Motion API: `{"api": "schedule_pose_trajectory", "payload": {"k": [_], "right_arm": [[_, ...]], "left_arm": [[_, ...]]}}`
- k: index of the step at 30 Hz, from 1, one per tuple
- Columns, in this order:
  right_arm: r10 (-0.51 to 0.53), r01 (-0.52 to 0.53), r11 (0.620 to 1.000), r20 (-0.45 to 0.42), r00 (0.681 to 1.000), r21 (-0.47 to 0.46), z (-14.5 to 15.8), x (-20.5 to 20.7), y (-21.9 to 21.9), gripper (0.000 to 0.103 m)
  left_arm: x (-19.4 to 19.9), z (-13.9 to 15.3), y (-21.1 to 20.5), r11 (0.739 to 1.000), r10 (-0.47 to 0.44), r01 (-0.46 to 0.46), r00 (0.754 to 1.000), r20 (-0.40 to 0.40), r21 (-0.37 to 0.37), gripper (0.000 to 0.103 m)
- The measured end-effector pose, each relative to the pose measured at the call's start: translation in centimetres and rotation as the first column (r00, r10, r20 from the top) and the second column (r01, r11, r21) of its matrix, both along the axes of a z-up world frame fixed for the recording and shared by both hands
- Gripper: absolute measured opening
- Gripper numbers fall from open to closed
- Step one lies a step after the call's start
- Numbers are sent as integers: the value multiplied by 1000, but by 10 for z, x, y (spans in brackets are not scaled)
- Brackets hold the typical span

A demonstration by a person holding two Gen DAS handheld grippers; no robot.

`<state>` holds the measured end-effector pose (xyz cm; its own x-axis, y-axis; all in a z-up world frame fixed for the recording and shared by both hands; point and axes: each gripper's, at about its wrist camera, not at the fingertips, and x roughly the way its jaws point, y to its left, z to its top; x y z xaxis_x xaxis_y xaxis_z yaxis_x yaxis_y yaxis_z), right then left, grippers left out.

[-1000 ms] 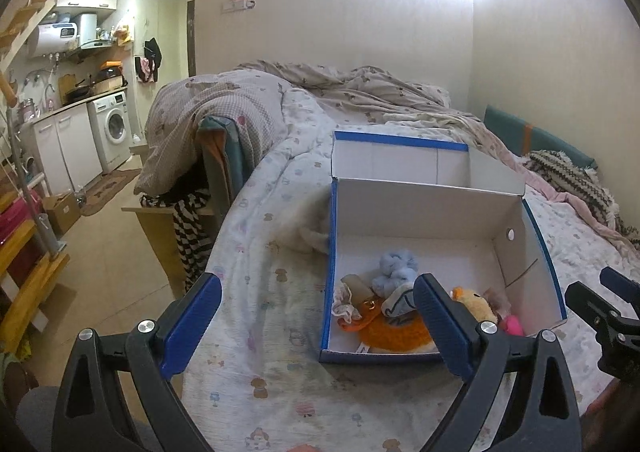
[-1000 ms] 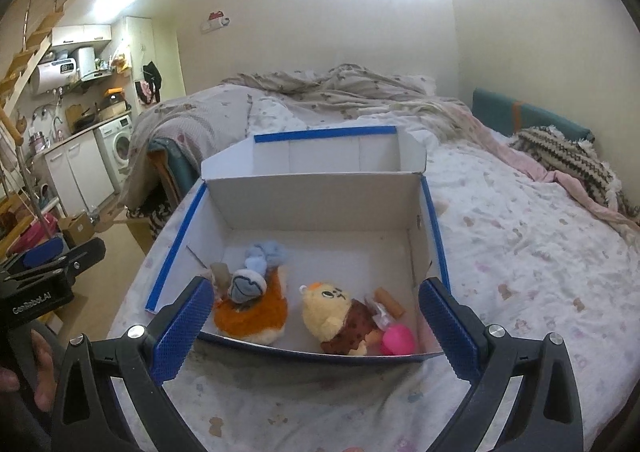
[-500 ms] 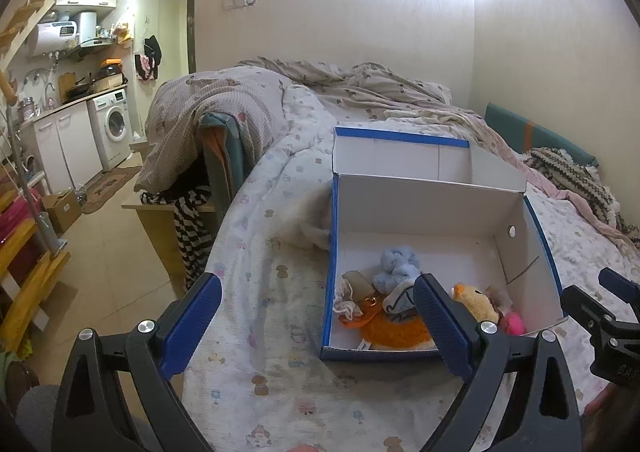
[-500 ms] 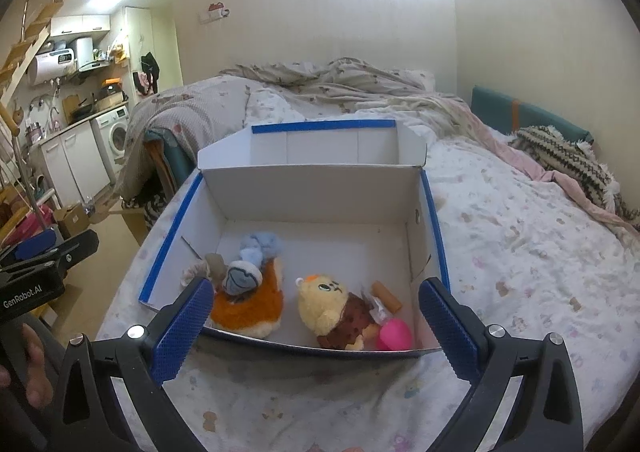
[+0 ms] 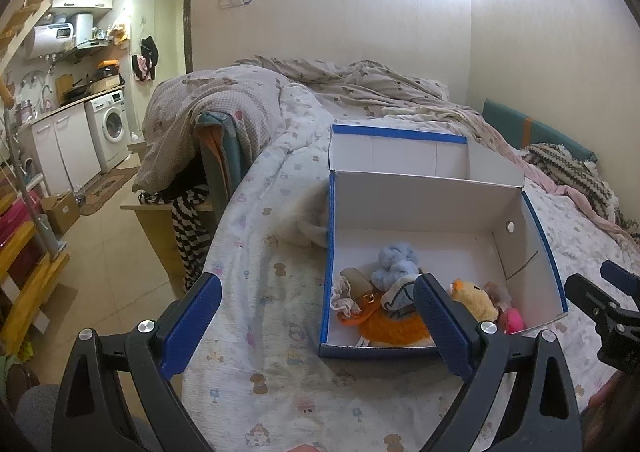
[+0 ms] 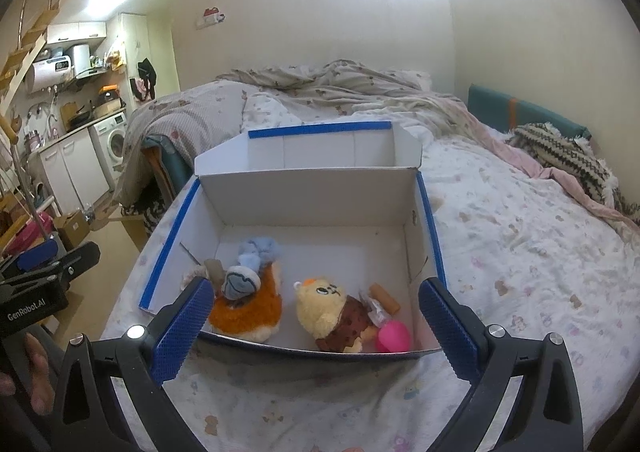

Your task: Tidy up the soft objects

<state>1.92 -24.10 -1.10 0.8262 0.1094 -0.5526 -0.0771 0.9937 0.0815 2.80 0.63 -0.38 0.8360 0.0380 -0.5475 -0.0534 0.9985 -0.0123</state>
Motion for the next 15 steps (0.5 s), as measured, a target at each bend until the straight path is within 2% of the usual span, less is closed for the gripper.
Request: {"api": "schedule_pose_trajectory", "payload": {"k": [15], "right_arm": [[-9,9,1000,17,1000,16,5,-4,-1,103]], "left_arm": [[0,-1,-1,1000,-6,6,1000,-4,2,96]]}}
